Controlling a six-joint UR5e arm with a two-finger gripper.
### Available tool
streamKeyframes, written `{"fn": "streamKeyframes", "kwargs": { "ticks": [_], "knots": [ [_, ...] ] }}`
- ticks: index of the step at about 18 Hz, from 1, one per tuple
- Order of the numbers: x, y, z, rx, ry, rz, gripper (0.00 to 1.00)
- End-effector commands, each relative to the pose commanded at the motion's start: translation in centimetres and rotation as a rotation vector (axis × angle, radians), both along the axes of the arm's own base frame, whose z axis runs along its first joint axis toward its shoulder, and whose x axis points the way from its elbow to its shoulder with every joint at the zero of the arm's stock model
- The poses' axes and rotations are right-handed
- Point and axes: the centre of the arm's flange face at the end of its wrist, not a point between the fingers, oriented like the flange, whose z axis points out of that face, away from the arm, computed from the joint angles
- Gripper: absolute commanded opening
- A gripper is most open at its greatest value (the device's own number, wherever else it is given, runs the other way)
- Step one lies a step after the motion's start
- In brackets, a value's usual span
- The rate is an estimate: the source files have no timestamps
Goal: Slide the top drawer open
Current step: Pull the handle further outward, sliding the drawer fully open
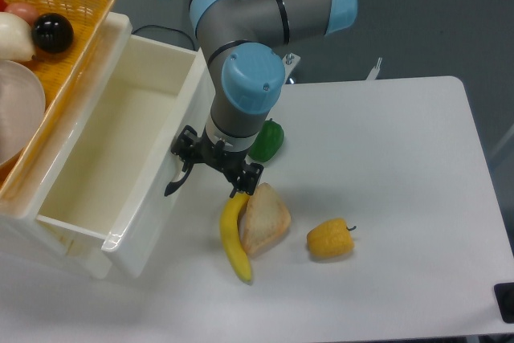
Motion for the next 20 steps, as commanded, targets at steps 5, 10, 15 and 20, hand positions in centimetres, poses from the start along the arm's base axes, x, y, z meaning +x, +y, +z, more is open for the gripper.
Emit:
{"fn": "streamKeyframes", "kwargs": {
  "ticks": [5, 10, 15, 20],
  "knots": [
    [-0.8, -0.4, 0.1, 0.001, 0.004, 0.012, 1.0],
    [-1.6, -0.8, 0.4, 0.005, 0.008, 0.026, 1.0],
    [-1.9, -0.9, 0.6, 0.012, 0.014, 0.012, 1.0],
    [-2.4, -1.1, 0.7, 0.012, 0.016, 0.016, 1.0]
  ]
}}
